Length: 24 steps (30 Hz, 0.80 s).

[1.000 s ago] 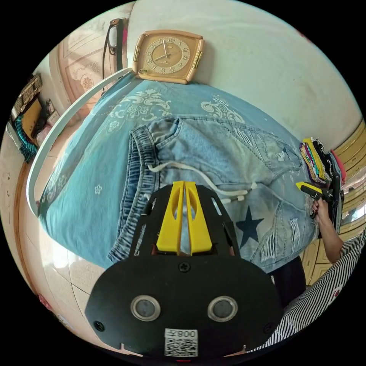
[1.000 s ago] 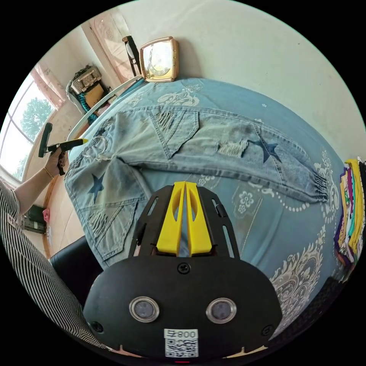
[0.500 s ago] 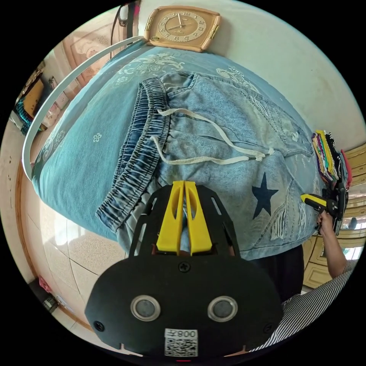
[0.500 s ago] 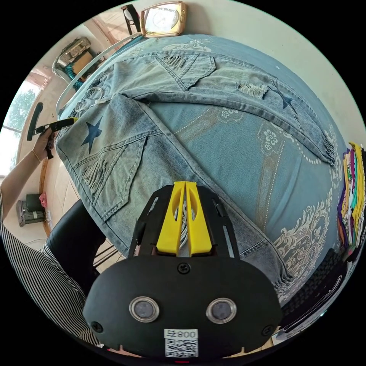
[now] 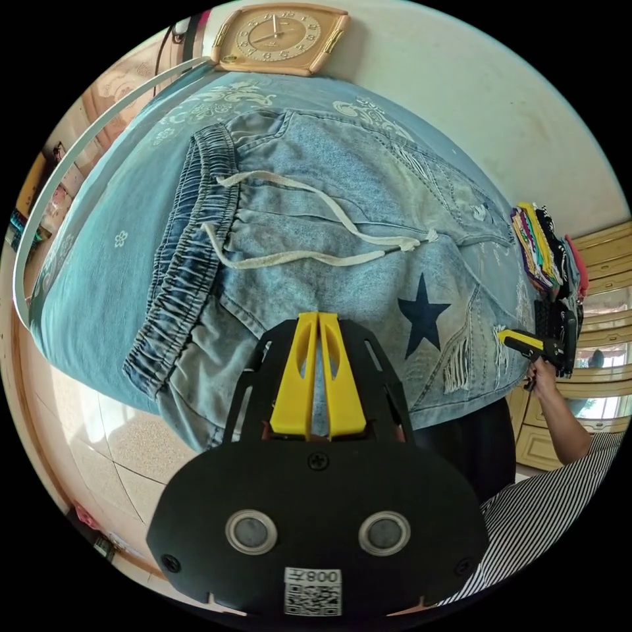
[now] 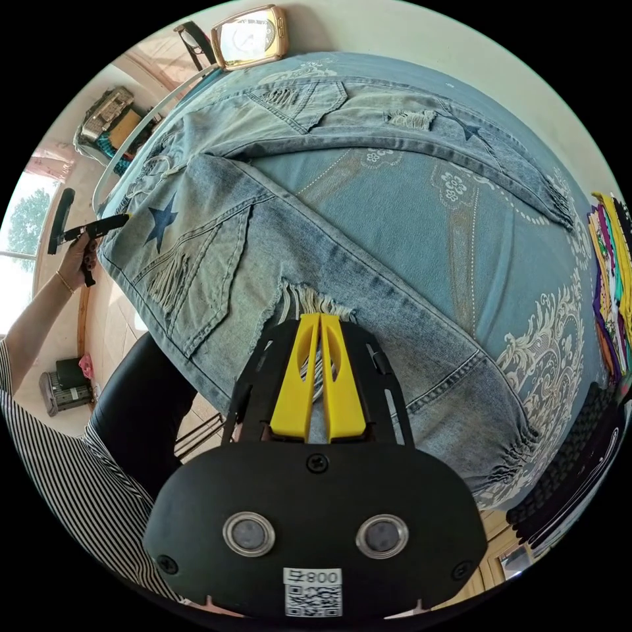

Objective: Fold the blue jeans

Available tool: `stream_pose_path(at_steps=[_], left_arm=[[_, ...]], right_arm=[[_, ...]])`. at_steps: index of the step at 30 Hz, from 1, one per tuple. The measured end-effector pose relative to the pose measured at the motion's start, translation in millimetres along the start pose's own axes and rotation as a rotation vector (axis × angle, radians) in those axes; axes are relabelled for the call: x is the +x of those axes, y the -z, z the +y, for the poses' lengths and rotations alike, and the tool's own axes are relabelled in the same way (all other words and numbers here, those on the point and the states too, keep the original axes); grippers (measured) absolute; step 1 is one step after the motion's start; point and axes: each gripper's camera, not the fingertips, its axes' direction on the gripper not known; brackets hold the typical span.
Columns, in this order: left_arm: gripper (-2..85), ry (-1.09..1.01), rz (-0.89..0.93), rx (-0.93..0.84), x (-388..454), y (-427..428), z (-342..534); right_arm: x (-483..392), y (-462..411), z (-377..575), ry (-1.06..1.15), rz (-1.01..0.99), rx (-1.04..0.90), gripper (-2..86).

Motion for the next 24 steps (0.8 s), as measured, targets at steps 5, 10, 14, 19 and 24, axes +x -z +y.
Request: stream_pose_path(at_steps=[5,10,14,19,24], left_arm=[[0.9,-0.072,-0.028,0.180,25.1,25.2,-23.7],[3.9,-0.152,-0.003,0.264,36.5,27.6,-92.0],[7.7,-0.161,0.011,0.233,36.5,2.8,-177.2],[8.7,-0.172,-0.071,0.162,39.4,-23.1,-261.9],[9.5,-0.246,-0.216,0.067,54.4,-53.5,-320.3]], right_arm=[[0.4,7.7,-0.4,0.025,0.005,-0.005,0.3],[16.7,45.2,-15.5,0.035,-0.048,0.159,1.2],[39.1,64.9,-55.9,0.070,-0.087,0.227,3.9],[50.3,84.2,-143.5,0.222,-0.051,0.276,6.2],[50.1,90.7,-218.6,0.334,-0.030,0.286,7.1]])
